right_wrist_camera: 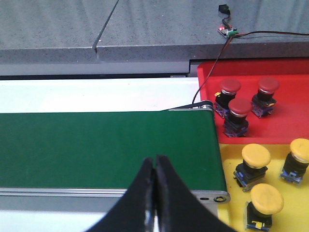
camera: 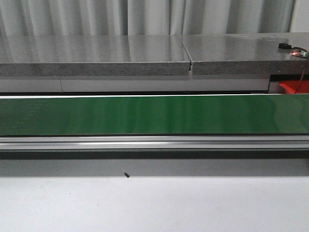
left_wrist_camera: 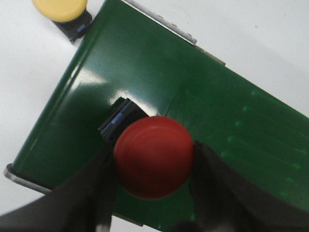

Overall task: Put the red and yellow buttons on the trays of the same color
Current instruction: 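Set the red button on the belt's start and open the left gripper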

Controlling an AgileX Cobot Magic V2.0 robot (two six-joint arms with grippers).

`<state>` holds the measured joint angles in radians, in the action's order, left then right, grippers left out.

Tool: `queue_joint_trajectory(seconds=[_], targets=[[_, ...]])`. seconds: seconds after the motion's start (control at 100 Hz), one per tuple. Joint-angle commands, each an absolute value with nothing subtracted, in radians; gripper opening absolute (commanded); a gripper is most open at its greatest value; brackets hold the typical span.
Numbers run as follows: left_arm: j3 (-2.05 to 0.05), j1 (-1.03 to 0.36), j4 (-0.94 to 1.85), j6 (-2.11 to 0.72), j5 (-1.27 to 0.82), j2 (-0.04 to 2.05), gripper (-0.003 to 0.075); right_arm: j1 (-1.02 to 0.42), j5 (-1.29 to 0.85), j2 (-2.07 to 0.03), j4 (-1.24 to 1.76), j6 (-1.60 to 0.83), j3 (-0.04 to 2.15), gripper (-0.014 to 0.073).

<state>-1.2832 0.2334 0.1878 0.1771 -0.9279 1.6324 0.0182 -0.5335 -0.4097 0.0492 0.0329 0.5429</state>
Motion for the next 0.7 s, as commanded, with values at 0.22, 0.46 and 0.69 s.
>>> queue_joint_trajectory(seconds=[0.22,0.46,0.69], targets=[[-1.301,0.227,0.229,0.174,-0.895,1.596,0.0283,0.018,-0.455,-0.414,0.049,0.032,0.565,-0.0067],[-1.301,0.227,0.229,0.166,-0.911,1.596,0.0519,0.018,-0.455,-0.414,0.049,0.032,0.565,-0.0067],[-1.301,0.227,0.226,0.166,-0.913,1.576,0.0491,0.018,-0.455,-0.414,0.049,0.032,0.565,-0.0067]])
